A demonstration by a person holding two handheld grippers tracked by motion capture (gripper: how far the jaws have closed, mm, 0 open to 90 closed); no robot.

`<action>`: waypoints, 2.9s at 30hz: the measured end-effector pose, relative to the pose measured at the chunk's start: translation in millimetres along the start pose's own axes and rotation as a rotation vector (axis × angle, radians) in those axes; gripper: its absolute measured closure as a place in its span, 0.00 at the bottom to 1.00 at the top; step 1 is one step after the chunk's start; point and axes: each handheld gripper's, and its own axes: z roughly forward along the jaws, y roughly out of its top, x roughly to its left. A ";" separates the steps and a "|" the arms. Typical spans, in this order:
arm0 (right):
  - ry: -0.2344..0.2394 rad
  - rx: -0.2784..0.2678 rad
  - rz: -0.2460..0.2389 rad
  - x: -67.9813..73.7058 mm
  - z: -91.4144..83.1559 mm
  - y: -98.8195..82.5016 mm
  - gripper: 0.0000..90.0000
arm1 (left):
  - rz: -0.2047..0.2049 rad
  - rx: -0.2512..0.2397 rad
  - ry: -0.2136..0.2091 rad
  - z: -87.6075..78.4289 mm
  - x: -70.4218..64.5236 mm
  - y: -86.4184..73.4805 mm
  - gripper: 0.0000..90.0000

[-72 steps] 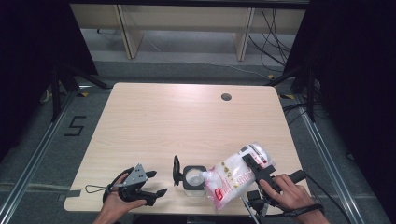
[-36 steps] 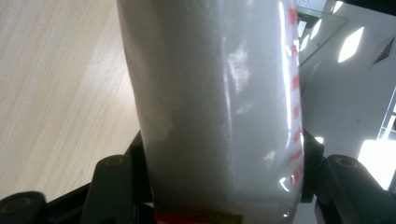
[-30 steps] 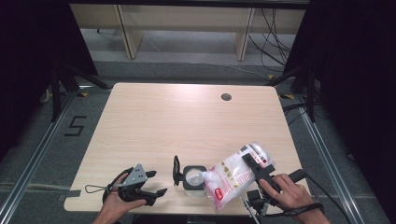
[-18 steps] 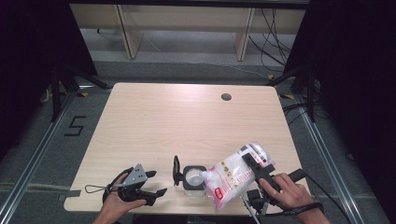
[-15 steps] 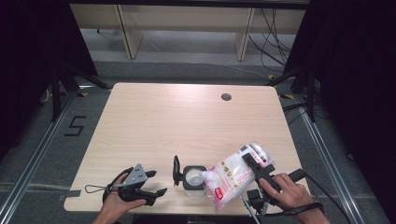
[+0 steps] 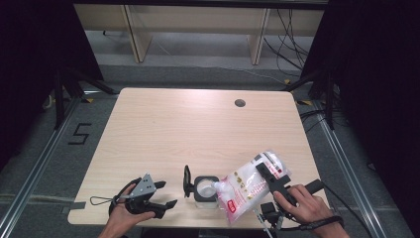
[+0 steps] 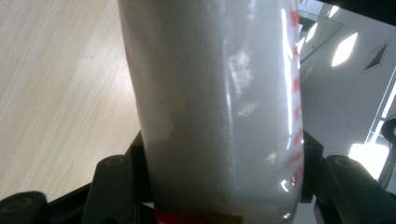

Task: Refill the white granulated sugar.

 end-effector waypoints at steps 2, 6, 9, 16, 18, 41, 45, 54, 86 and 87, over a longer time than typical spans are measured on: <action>0.000 0.000 -0.002 0.0 0.0 0.0 0.49 | 0.002 0.009 0.002 -0.5 0.0 0.0 0.27; -0.009 -0.001 -0.014 -0.8 0.0 0.7 0.50 | -0.001 0.002 -0.005 -0.6 0.4 0.3 0.27; -0.014 0.000 -0.018 -1.2 -0.5 1.3 0.50 | 0.013 0.008 -0.003 -1.6 1.8 0.4 0.27; -0.016 -0.009 -0.021 -1.0 0.2 3.0 0.50 | 0.010 0.007 -0.004 -1.4 1.6 0.5 0.27; -0.016 -0.009 -0.017 -1.1 -0.2 3.0 0.50 | 0.011 0.022 0.004 -2.1 1.6 0.3 0.27; 0.009 -0.019 0.011 0.5 2.1 -0.7 0.51 | 0.033 0.010 -0.003 -2.6 2.8 0.9 0.27; 0.008 -0.022 0.032 2.7 2.7 -1.7 0.51 | 0.027 0.014 -0.002 -2.8 1.9 0.9 0.27; 0.005 -0.024 0.027 2.8 4.0 -2.0 0.51 | 0.035 0.006 0.000 -2.8 2.8 1.2 0.27; 0.007 0.005 0.007 2.4 9.2 -3.6 0.51 | -0.009 -0.005 -0.006 -0.6 0.0 0.3 0.27; 0.005 0.007 0.004 2.2 9.4 -3.9 0.51 | 0.019 0.023 0.004 -2.4 2.2 0.5 0.27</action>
